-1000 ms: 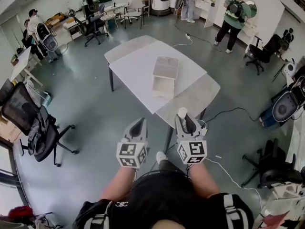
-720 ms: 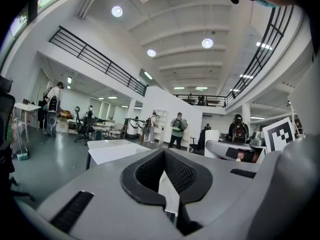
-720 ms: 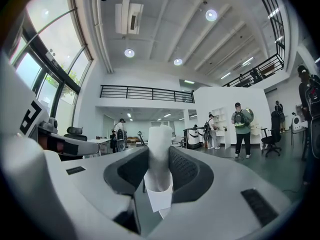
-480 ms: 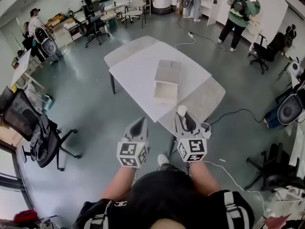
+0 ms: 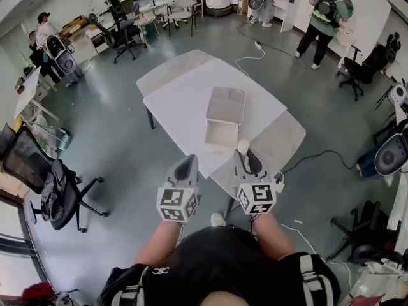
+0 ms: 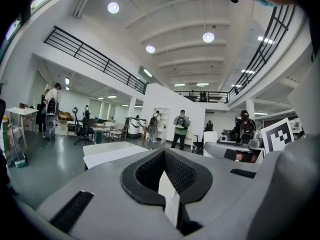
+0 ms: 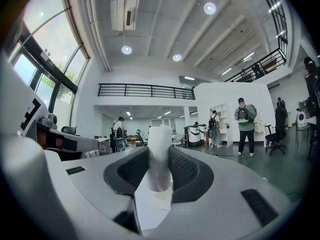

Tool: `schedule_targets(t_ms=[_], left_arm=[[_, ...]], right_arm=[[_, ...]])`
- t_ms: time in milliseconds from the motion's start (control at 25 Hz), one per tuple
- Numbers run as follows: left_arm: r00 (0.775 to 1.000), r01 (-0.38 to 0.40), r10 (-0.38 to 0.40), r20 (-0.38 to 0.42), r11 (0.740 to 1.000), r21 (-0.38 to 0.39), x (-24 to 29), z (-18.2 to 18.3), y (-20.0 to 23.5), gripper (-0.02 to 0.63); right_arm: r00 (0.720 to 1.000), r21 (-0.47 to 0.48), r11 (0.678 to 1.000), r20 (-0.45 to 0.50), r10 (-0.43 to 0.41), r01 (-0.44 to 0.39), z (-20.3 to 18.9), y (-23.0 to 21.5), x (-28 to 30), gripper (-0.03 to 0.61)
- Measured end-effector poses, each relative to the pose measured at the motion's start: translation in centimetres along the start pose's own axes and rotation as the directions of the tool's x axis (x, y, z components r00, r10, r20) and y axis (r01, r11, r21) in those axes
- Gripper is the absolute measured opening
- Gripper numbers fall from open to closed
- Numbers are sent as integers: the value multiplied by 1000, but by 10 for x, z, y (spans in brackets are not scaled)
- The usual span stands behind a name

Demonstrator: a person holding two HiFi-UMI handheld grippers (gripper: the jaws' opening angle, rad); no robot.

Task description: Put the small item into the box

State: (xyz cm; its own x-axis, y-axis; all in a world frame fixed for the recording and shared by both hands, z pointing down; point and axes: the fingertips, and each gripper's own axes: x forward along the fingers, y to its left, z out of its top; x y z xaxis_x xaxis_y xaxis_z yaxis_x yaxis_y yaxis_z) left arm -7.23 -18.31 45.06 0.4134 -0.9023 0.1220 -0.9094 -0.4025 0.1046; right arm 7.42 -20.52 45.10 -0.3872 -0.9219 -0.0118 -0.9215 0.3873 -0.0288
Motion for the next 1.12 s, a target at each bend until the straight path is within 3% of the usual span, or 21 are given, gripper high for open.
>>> schedule_targets(t_ms=[480, 760, 1120], left_arm=[[997, -68, 68, -31, 998, -7, 73, 9, 17, 5], [994, -93, 92, -55, 996, -17, 87, 3, 43, 6], [992, -116, 114, -57, 993, -37, 89, 3, 75, 5]], right_arm=[[997, 12, 999, -59, 52, -51, -17, -52, 74, 127], [988, 15, 998, -139, 70, -69, -46, -50, 110, 127], [943, -1, 997, -325, 77, -82, -106, -46, 155, 127]])
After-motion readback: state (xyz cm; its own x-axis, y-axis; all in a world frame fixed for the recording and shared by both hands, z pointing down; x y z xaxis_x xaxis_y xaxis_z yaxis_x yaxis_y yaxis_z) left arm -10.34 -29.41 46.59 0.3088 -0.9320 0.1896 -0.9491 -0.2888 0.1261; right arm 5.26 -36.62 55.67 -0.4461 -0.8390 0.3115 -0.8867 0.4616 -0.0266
